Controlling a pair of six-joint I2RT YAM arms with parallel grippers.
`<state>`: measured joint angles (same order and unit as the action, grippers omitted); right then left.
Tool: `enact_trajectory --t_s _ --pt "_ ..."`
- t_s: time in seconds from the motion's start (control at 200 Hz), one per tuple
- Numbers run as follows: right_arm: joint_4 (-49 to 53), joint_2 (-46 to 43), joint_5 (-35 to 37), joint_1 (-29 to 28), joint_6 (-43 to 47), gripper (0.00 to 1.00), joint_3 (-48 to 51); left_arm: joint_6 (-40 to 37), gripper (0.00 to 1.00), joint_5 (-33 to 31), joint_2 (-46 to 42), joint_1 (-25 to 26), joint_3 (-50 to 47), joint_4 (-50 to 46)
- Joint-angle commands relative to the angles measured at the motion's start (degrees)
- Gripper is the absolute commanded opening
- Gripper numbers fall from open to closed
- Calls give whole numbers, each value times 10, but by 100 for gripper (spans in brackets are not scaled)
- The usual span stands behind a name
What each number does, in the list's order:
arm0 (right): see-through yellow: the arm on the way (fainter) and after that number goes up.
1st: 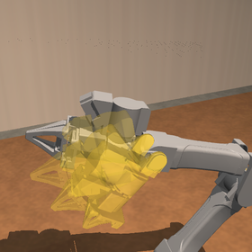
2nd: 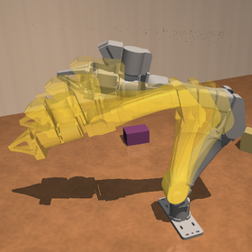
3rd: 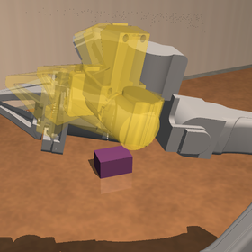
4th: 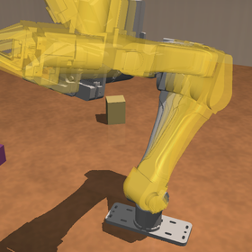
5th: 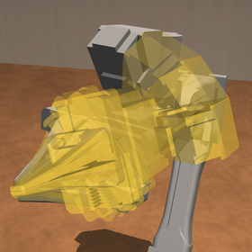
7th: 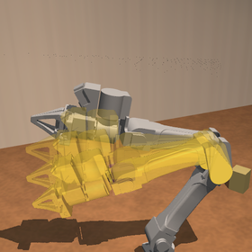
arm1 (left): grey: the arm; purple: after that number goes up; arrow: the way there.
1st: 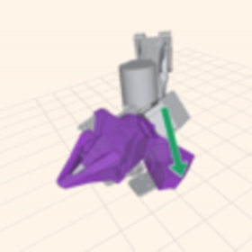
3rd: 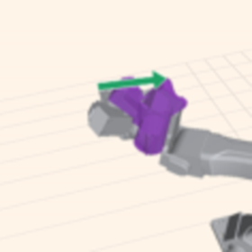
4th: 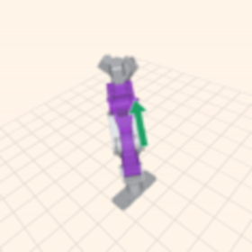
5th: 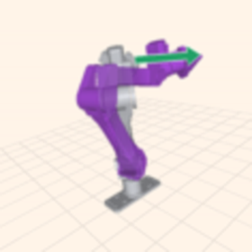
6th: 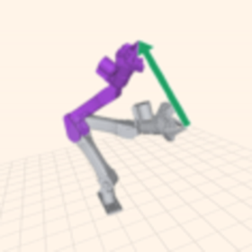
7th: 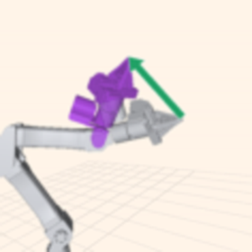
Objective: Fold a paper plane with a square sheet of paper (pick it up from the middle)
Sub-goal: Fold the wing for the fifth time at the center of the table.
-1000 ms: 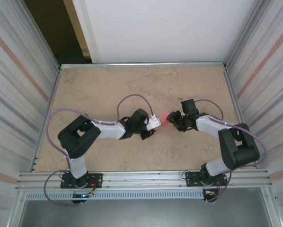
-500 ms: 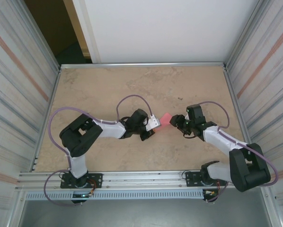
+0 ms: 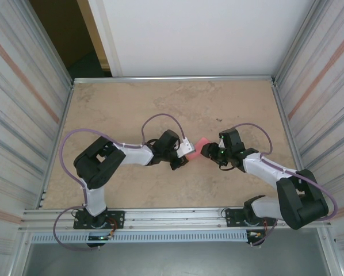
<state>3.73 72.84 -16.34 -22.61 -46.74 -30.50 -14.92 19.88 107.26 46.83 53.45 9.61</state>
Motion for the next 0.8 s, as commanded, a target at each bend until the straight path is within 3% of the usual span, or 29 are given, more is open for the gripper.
enact_trajectory --t_s 0.0,0.366,0.792 --pt "-9 -8 -1 -4 21 51 4 28 9 49 8 -15 11 -36" --pt "-20 1 -10 -11 37 56 3 102 9 144 24 -64 23 -58" --pt "-7 126 -33 -38 57 53 -85 149 9 161 47 -80 63 -121"
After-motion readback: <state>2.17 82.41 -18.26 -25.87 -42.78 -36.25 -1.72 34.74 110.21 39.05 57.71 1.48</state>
